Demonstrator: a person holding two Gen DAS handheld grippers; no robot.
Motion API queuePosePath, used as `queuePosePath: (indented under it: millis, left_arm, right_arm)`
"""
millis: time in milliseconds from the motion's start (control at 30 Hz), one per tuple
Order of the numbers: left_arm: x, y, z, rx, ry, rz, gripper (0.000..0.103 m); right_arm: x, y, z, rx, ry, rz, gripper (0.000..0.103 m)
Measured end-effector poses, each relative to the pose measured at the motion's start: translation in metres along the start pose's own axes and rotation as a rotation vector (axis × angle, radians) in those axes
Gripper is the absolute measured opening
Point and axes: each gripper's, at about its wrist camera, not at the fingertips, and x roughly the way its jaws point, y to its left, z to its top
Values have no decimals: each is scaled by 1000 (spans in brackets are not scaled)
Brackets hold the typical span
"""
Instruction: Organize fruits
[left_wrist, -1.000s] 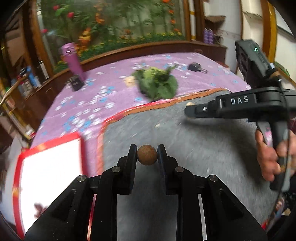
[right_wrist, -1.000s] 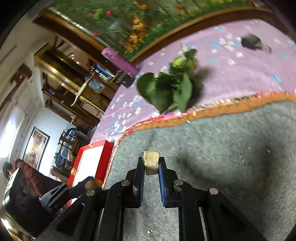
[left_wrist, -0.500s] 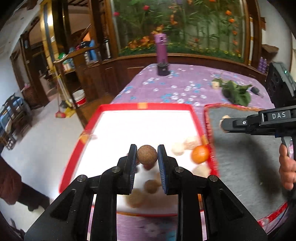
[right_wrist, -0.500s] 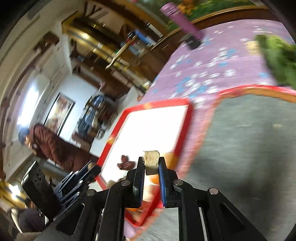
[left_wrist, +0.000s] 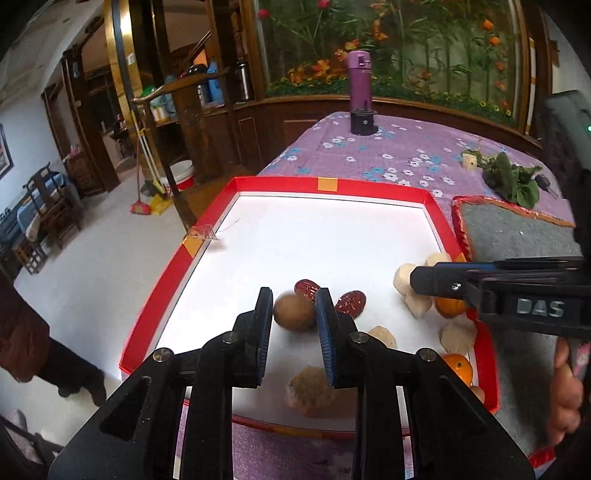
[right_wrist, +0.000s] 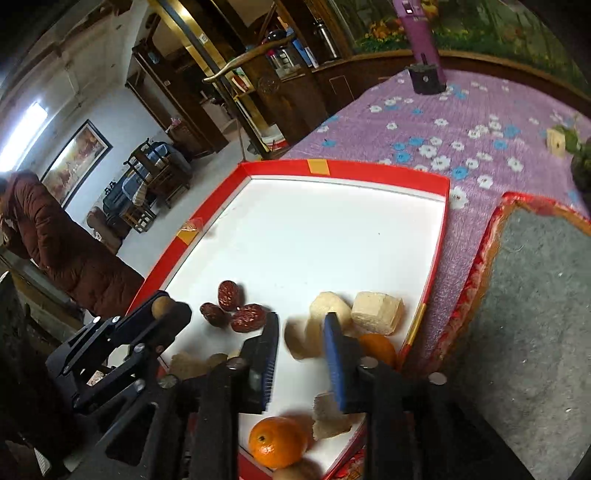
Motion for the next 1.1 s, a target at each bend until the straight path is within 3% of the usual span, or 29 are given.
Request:
queuePosePath:
  millis: [33,133,167,267,400,600,667,733,900,1000,1100]
  left_arm:
    - [-2,1,0,-12,-3,0,26]
    - [-18,4,1,-63,-48,-8,59]
    - [-24,6,2,-83,-69,-13,62]
    - [-50,13,5,-164,-130,-20,65]
    - [-84,22,11,-244,-168,39,65]
    - [-127,22,7,-235,-206,161,66]
    - [-141,21,3,-245,-218,168,70]
    - [-159,23,-2,-268,-253,161,83]
    - [-199,18,-13,-258,-362,221,90]
    - [-221,11,-22,-226,-436,203,92]
    - [-238,4,-29,-195,-470,195,103]
  right_arm:
    - [-4,1,0,-1,-14,9,33]
    - [-28,-2,1,-8,-83,17,38]
    - [-36,-1,0,-12,-109,20,39]
    - [-62,6,-3,-47,-180,6,41]
    - [-93,20,-11,-89,-254,-3,42]
    - [-135,40,-35,-149,-342,-12,42]
    - [-149,48,-45,-170,-372,-19,42]
    - [-166,56,-58,-189,-399,-17,43]
    - [-199,69,-88,-232,-475,-40,44]
    - [-219,76,-108,-245,-523,-49,46]
    - [-242,83,-127,-248,-575,-73,47]
